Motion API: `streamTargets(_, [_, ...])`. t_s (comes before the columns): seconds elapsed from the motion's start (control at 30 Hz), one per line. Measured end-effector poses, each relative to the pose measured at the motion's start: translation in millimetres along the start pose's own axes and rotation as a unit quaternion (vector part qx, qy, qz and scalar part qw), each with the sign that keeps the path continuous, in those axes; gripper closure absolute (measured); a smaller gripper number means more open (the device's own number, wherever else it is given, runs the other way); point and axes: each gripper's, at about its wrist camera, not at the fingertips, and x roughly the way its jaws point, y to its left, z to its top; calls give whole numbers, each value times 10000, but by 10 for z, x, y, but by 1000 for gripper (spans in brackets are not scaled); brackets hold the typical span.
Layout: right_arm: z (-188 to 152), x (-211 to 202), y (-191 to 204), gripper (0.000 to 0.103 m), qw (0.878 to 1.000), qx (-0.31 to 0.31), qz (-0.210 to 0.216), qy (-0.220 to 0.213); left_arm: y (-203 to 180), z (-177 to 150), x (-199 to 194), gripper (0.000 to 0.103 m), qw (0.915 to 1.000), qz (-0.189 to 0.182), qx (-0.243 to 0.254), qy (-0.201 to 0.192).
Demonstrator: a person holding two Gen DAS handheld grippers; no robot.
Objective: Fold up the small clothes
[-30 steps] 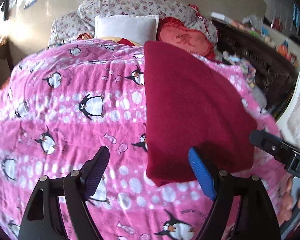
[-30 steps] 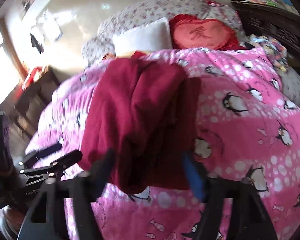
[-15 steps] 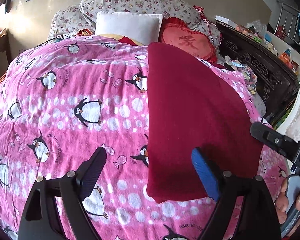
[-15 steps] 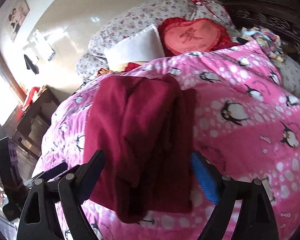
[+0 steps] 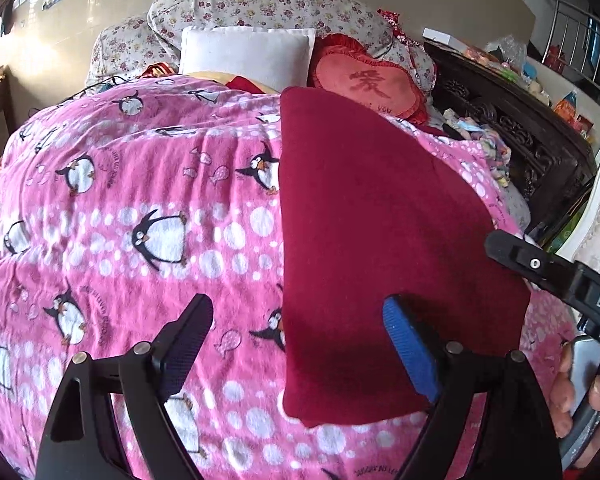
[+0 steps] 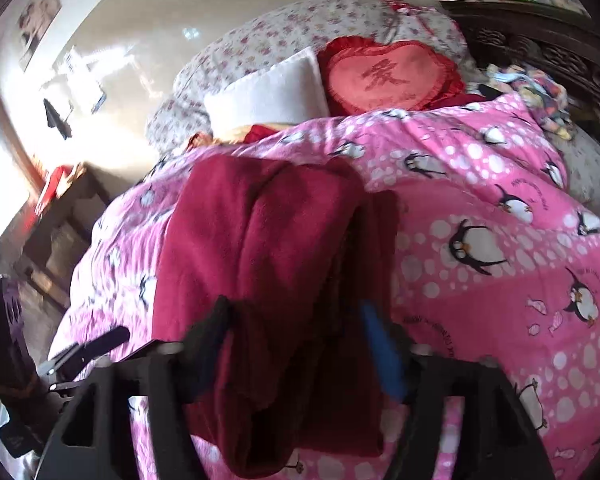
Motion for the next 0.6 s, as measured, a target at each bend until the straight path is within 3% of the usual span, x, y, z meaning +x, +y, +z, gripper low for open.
streamTargets(0.3, [53,288,-218,3,9987,249,263,362,39,191,282,7,9984,-559,-93,55])
streamTargets(0.6, [54,609,-319,2,9934,440,869,610,83,249,579,3,9935,-1075,-288,245])
